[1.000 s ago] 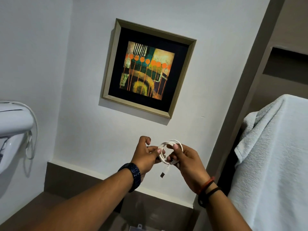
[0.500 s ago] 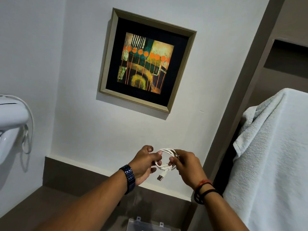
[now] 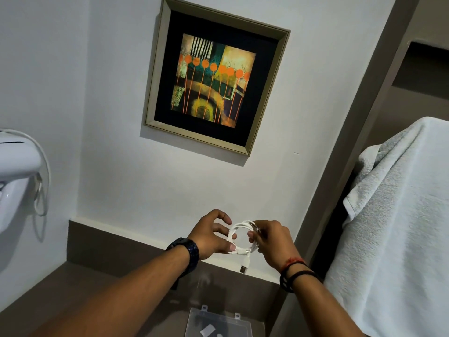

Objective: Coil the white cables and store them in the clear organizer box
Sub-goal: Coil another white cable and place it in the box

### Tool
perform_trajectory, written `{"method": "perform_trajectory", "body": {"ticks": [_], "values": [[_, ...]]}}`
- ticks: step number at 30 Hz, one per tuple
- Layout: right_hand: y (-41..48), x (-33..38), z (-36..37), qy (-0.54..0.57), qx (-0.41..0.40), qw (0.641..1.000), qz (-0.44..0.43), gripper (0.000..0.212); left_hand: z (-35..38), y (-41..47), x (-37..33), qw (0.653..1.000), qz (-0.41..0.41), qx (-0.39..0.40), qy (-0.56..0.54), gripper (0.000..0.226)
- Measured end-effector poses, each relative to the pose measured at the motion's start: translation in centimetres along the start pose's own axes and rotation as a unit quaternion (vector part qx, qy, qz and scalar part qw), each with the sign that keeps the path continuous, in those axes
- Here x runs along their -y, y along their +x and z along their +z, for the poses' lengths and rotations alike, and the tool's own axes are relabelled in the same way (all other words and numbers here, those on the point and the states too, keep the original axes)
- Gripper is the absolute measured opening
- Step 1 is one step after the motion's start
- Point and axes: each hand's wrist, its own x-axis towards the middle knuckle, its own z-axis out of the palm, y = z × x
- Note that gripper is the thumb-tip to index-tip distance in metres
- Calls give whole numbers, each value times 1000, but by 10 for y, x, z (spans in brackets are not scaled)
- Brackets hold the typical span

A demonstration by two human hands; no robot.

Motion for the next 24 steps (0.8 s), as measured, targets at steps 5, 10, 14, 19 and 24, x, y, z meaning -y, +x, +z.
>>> {"method": "perform_trajectory", "body": {"ticks": [5, 10, 14, 19, 24], "values": [[-4, -8, 8, 31, 31, 998, 43, 9, 5, -5, 22, 1000, 4, 8, 30, 58], [-24, -37, 42, 100, 88, 983, 127, 9, 22, -19, 76, 999, -37, -31, -13, 45], [-54, -69, 85, 132, 112, 966, 190, 19, 42, -41, 134, 985, -119, -58, -107, 37], [-99, -109, 141, 108, 111, 964, 215, 20, 70, -66, 212, 956, -224, -92, -167, 25], [-144, -150, 188, 123, 123, 952, 251, 30, 93, -88, 274, 970, -204, -113, -65, 25]]}}
